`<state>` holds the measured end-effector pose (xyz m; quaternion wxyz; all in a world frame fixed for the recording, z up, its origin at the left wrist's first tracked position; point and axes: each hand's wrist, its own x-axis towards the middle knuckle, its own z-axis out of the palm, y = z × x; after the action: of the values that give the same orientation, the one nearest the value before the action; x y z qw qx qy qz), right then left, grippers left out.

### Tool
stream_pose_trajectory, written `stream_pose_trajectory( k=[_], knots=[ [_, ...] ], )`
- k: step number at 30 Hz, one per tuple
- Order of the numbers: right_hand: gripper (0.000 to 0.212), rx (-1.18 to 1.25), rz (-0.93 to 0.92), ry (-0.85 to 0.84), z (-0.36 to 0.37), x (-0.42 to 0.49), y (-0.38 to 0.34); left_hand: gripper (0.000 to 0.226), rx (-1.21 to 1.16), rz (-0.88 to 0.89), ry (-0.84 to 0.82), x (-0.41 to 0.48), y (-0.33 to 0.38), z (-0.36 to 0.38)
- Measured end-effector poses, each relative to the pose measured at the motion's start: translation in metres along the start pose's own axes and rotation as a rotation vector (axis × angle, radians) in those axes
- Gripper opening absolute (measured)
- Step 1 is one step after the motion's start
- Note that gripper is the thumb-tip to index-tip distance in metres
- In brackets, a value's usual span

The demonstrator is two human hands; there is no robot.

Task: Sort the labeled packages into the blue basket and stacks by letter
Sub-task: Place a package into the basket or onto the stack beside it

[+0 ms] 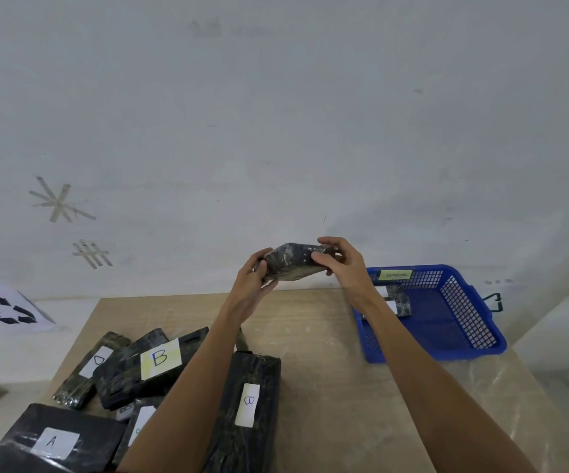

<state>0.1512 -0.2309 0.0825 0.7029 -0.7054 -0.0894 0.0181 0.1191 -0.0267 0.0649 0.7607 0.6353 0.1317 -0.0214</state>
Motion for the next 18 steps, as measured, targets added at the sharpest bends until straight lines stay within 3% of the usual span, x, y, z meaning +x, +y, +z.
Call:
stream_pose_trajectory(
  k=[5, 7, 12, 18],
  knots=[
    [0.031, -0.101, -0.036, -0.012, 0.012, -0.003, -0.001, 0.03, -0.228, -0.128, 0.042, -0.007, 0.014, 0.022],
    [0.039, -0.078, 0.02, -0.029, 0.018, -0.004, -0.001, 0.032, -0.232, -0.142, 0.012, -0.008, 0.015, 0.032],
    [0.033, -0.056, 0.132, -0.12, 0.019, -0.006, -0.001, 0.037, -0.195, -0.146, 0.013, -0.006, 0.012, 0.041],
    [0.05, -0.044, 0.111, -0.127, 0.015, -0.011, 0.001, 0.041, -0.116, -0.123, -0.018, -0.01, 0.01, 0.042]
  ],
)
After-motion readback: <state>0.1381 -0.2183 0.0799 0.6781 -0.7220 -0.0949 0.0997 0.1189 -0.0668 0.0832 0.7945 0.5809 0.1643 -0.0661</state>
